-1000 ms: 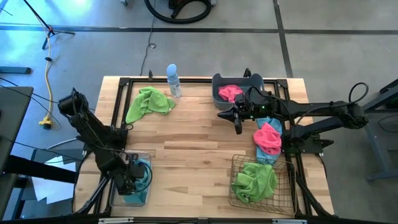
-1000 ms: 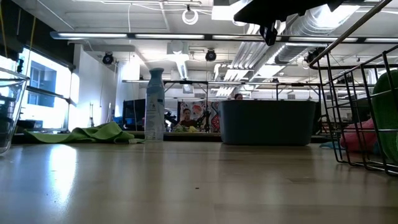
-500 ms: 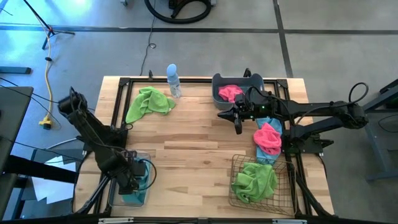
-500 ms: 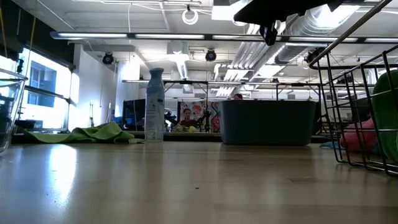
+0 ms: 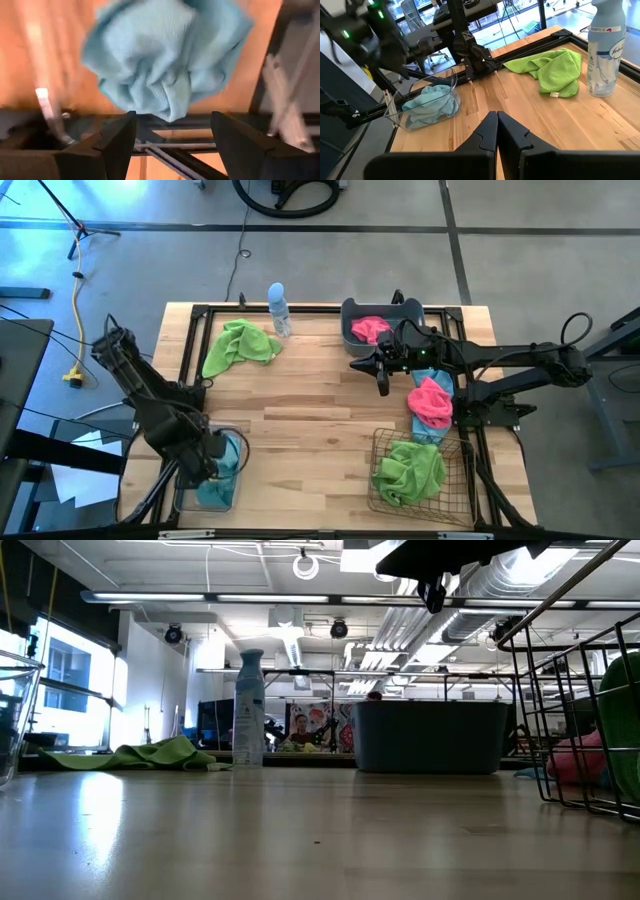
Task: Sort microfiber towel by color & place in baskets
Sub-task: Put the pink microfiber towel into the gray bin
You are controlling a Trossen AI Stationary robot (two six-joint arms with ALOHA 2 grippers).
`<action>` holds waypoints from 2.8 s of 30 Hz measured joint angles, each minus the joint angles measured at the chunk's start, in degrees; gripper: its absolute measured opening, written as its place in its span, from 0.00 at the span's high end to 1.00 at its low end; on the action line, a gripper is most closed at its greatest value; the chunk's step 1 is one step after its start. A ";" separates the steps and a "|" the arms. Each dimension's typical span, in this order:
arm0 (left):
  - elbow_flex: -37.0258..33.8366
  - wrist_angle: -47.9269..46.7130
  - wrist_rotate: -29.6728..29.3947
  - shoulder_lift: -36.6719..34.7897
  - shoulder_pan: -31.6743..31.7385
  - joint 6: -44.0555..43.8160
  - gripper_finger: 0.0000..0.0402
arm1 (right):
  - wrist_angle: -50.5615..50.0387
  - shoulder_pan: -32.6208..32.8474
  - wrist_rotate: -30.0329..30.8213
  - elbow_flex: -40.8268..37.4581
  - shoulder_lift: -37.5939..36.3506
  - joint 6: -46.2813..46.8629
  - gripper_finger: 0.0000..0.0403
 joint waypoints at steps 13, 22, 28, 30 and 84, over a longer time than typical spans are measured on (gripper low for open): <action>12.84 19.44 -45.82 -6.79 11.89 8.74 0.39 | -2.06 0.00 -1.03 -0.02 0.00 0.39 1.00; 7.98 33.74 -41.73 -7.65 22.57 22.36 0.39 | -2.35 0.00 -2.05 -0.02 0.00 -0.03 1.00; -3.77 47.51 -33.61 -12.89 29.68 26.64 0.39 | 1.34 0.00 -3.73 -0.02 -0.02 -0.04 1.00; -7.87 52.24 -32.68 -15.88 31.86 29.26 0.39 | 2.90 0.02 -3.76 -0.02 -0.02 -0.01 1.00; -32.38 88.49 -18.49 -35.73 55.25 32.51 0.40 | -35.86 -11.06 -8.61 11.83 -0.94 4.78 0.35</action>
